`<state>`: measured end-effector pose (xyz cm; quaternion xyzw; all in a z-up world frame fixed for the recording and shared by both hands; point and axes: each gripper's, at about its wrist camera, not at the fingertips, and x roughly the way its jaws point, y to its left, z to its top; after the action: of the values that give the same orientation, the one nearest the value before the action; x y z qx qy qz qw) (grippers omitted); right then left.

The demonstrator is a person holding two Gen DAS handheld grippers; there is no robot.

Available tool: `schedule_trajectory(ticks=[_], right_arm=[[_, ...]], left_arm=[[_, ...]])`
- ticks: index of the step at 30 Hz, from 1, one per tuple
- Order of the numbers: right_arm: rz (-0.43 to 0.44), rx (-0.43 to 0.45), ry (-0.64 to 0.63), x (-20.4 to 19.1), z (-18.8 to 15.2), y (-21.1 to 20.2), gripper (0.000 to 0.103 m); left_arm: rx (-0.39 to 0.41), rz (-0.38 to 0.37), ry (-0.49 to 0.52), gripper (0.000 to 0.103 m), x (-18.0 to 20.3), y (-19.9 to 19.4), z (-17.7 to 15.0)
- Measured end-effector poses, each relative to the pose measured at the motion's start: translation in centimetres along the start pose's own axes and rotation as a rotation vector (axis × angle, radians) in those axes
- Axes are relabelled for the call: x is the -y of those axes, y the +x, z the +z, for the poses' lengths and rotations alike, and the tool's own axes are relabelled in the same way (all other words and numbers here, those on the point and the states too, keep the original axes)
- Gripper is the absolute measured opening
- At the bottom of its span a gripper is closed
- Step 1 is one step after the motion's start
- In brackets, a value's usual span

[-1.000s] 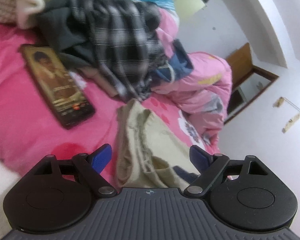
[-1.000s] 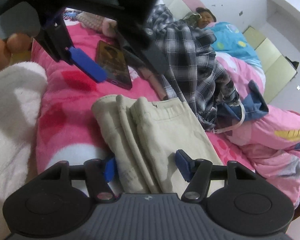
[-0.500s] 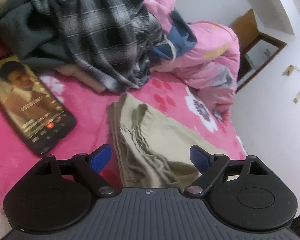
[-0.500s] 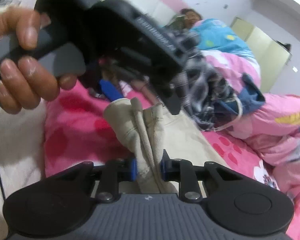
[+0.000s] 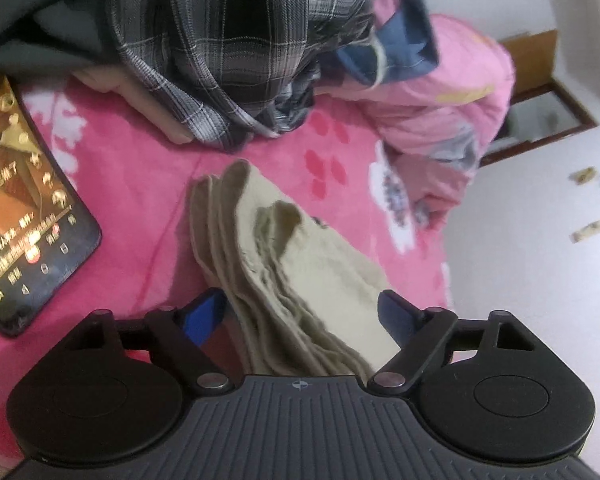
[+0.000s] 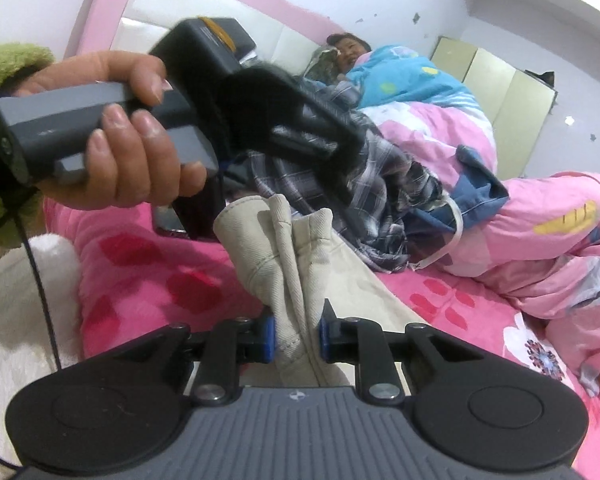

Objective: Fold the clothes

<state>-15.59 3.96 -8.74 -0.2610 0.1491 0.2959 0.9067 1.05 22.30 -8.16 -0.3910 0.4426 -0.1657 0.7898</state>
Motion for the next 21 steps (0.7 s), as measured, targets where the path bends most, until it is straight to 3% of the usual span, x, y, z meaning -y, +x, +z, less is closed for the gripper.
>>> schedule_trajectory(ticks=[4,6,11,16,21], right_arm=[[0.011,0.012,0.028,0.4,-0.2,0.0,0.021],[0.019,0.018,0.046,0.5,-0.3,0.0,0.021],[0.006,0.050,0.094,1.4,-0.4,-0.8,0.021],[-0.006,0.096,0.169,3.3,-0.7,-2.3,0.021],[-0.048,0.153,0.233,5.5,-1.6,-4.5,0.020]], left_arm=[[-0.050,0.046,0.075,0.085,1.5,1.5,-0.2],[-0.032,0.078,0.077,0.081,2.0,1.6,-0.4],[0.025,0.138,0.097,0.044,3.8,1.3,-0.8],[0.087,0.154,0.112,0.032,6.4,0.4,-1.5],[0.161,0.151,0.165,0.027,10.5,0.7,-2.9]])
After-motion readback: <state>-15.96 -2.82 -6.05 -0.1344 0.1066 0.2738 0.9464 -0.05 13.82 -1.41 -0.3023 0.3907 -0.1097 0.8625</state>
